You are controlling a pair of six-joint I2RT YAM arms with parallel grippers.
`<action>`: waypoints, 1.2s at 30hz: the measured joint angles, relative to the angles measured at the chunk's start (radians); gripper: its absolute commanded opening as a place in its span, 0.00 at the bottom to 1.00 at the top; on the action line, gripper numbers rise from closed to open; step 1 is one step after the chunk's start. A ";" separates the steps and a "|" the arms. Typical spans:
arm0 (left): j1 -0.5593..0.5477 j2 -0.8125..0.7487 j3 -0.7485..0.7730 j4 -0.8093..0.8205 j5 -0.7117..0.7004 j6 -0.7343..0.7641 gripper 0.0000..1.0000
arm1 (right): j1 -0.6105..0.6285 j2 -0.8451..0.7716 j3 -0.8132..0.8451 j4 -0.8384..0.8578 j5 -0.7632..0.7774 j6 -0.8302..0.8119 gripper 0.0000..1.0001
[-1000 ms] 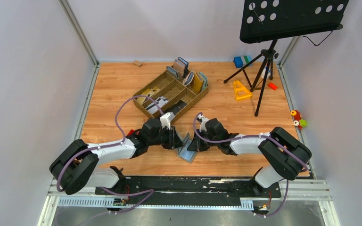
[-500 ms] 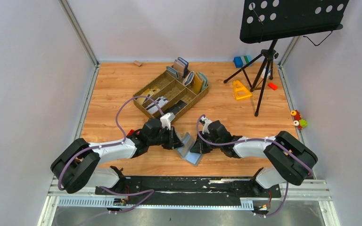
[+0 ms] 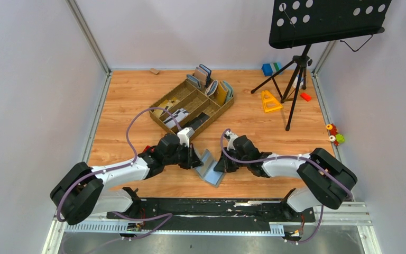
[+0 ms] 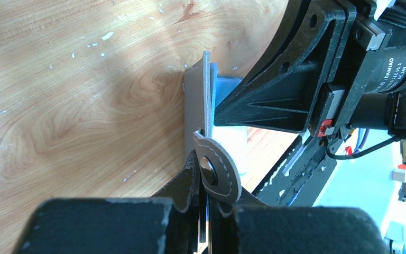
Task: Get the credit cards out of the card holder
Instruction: Remove the credit card from the card holder.
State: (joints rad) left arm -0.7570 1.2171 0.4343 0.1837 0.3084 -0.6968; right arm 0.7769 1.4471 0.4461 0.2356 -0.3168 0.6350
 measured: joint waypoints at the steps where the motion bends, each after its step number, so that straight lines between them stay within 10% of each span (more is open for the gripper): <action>1: 0.000 0.000 0.000 0.000 0.000 0.000 0.08 | 0.000 0.008 0.004 0.006 -0.003 0.000 0.00; 36: -0.002 0.137 -0.017 0.228 0.181 -0.068 0.20 | 0.000 0.058 0.011 0.076 -0.029 0.018 0.00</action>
State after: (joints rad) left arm -0.7586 1.3540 0.4175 0.4114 0.4896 -0.7647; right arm 0.7769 1.5051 0.4572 0.3119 -0.3458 0.6529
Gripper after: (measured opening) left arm 0.223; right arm 0.007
